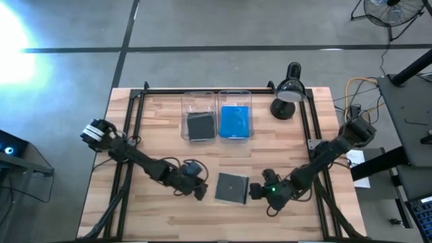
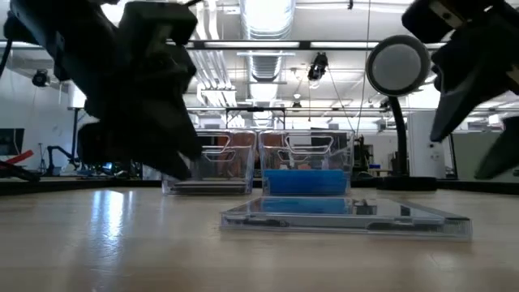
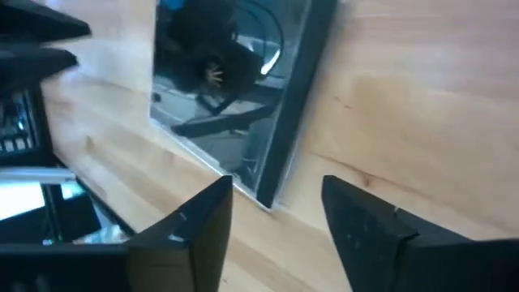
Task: Pick & place jewel cases by type
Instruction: Put the black CD case into the left transparent bin
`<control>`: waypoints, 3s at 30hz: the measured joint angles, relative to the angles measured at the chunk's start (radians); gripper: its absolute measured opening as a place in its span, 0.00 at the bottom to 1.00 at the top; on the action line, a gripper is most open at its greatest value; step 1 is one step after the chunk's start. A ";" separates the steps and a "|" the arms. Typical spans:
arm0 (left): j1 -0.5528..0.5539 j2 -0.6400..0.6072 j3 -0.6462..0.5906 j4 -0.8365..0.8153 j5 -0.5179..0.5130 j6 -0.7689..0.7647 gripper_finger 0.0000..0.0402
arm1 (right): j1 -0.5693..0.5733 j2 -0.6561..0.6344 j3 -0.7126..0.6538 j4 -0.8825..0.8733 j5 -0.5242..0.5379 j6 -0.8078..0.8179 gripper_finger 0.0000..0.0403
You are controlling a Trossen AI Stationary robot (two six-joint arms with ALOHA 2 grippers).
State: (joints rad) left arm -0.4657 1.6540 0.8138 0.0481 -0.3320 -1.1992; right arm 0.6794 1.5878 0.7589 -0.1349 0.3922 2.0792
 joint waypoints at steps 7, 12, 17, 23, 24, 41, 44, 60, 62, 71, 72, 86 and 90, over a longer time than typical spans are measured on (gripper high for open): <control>0.017 0.168 0.107 0.003 0.114 0.093 0.32 | -0.010 0.087 0.003 0.019 -0.024 0.047 0.65; 0.017 0.239 0.177 0.005 0.147 0.119 0.32 | -0.039 0.122 0.009 0.084 -0.022 0.036 0.73; 0.017 0.250 0.184 0.002 0.158 0.152 0.32 | -0.077 0.132 0.009 0.155 -0.033 -0.027 0.75; 0.017 0.251 0.183 -0.020 0.176 0.197 0.32 | -0.146 0.141 0.015 0.179 -0.031 -0.131 0.74; 0.017 0.251 0.183 -0.023 0.178 0.203 0.32 | -0.157 0.146 0.018 0.185 -0.042 -0.146 0.74; -0.036 0.250 0.049 -0.029 0.212 0.090 0.32 | -0.227 0.154 0.090 0.405 -0.163 -0.447 0.71; -0.036 0.249 0.049 -0.015 0.209 0.089 0.32 | -0.226 0.170 0.118 0.399 -0.174 -0.478 0.71; -0.052 0.249 0.049 -0.012 0.172 0.082 0.32 | -0.230 0.154 0.224 0.215 -0.175 -0.655 0.68; -0.059 0.250 0.049 -0.012 0.165 0.076 0.32 | -0.225 0.139 0.231 0.035 -0.219 -0.628 0.68; -0.077 0.247 0.049 -0.013 0.159 0.061 0.32 | -0.213 0.119 0.126 -0.050 -0.269 -0.445 0.68; -0.077 0.242 0.049 -0.014 0.159 0.060 0.32 | -0.220 0.130 0.105 0.042 -0.249 -0.435 0.68; -0.067 0.240 0.049 -0.005 0.152 0.080 0.32 | -0.259 0.287 0.125 0.185 -0.210 -0.487 0.68; -0.061 0.240 0.049 -0.005 0.163 0.098 0.32 | -0.264 0.291 0.136 0.251 -0.219 -0.605 0.68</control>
State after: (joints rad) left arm -0.5266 1.8942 0.8631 0.0432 -0.1685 -1.1014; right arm 0.4150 1.8788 0.8949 0.1161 0.1734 1.4742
